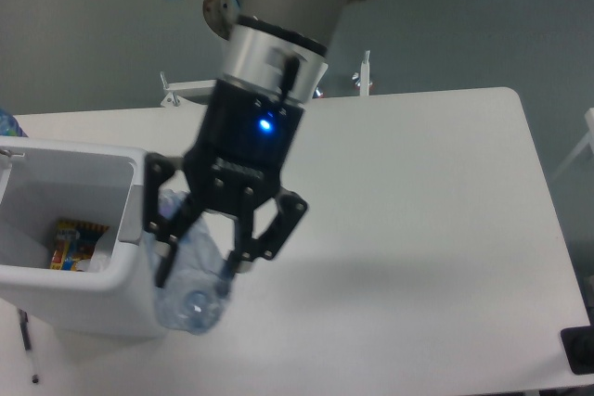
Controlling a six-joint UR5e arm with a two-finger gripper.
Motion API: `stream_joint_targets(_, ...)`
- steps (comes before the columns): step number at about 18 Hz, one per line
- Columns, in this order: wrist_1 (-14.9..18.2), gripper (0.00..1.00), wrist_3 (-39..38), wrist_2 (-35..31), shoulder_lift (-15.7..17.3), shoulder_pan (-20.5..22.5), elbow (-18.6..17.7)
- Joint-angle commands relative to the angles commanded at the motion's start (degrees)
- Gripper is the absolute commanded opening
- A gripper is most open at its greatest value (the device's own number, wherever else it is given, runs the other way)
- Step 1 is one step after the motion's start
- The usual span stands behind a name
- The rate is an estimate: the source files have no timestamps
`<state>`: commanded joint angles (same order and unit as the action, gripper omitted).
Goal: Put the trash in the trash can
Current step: 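Lift the water bottle and carry it into the white bin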
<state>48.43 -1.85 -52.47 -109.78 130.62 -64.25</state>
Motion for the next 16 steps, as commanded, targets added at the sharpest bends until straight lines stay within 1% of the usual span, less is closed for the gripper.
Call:
stream_joint_targets(5,-1.58,0.56,2.73,0.0,-1.49,-5.8,-0.7)
stream_joint_targets(11,-2.11,0.56,4.74,-0.44,-1.84,-8.44,-5.97)
stream_joint_targets(15,-2.11,0.58,6.59,-0.53,-2.2,-8.8,-6.33)
stream_joint_targets(16,-2.11,0.61,6.68,-0.53,-2.2,-8.89,-6.42)
